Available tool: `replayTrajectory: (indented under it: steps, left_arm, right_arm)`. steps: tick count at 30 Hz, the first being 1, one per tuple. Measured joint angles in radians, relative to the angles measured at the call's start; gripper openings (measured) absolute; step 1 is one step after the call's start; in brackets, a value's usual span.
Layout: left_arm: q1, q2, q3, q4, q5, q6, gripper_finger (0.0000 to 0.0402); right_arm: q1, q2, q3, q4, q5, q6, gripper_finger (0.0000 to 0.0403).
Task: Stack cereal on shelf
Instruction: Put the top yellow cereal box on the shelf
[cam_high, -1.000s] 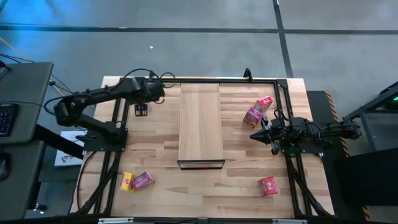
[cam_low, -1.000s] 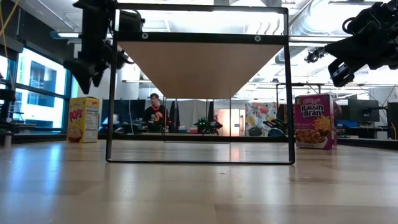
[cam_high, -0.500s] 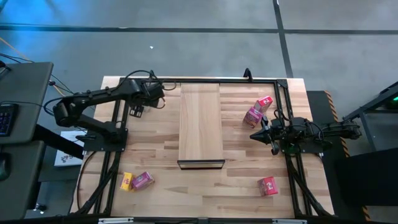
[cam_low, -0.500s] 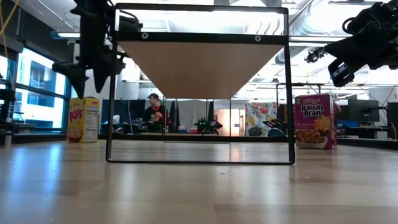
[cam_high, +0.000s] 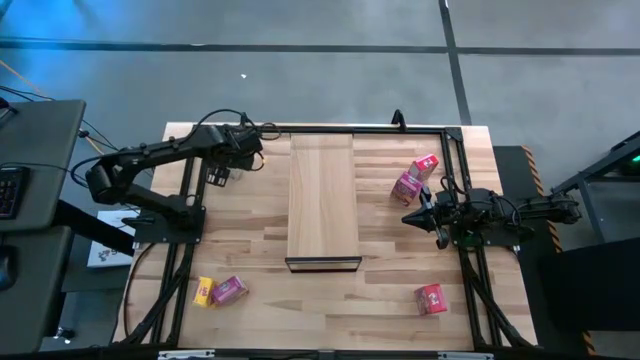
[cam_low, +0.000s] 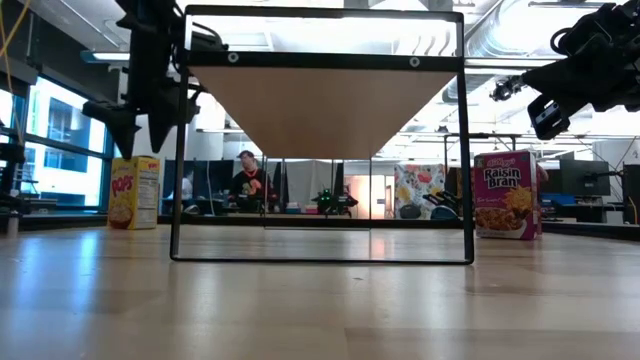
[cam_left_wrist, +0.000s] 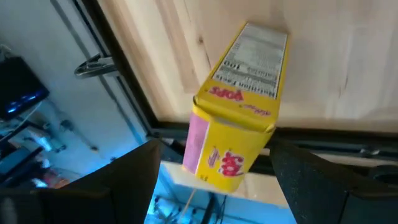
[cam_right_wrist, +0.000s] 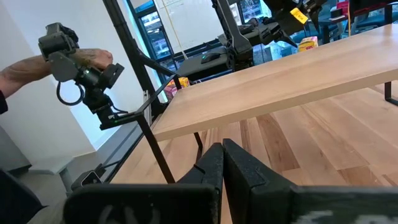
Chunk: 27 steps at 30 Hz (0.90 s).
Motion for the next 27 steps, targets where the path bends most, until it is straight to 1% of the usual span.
replayTrajectory:
  steps: [3, 9, 17, 22, 25, 27]
  left_arm:
    - [0.025, 0.000, 0.000, 0.000, 0.051, 0.005, 0.0294]
    - [0.055, 0.000, -0.047, 0.023, 0.033, 0.041, 0.0294]
    - [0.066, 0.000, -0.138, 0.136, 0.030, 0.092, 0.0294]
    - [0.065, 0.000, -0.156, 0.156, 0.029, 0.094, 0.0292]
    - [0.065, 0.000, -0.157, 0.163, 0.021, 0.095, 0.0277]
    - [0.065, 0.000, -0.157, 0.171, 0.014, 0.095, 0.0255]
  right_arm:
    - [0.000, 0.000, 0.000, 0.000, 0.000, 0.000, 0.0000]
    - [0.000, 0.000, 0.000, 0.000, 0.000, 0.000, 0.0000]
    - [0.000, 0.000, 0.000, 0.000, 0.000, 0.000, 0.0000]
    - [0.000, 0.000, 0.000, 0.000, 0.000, 0.000, 0.0000]
    - [0.000, 0.000, 0.000, 0.000, 0.000, 0.000, 0.0000]
    - [0.000, 0.000, 0.000, 0.000, 0.000, 0.000, 0.0000]
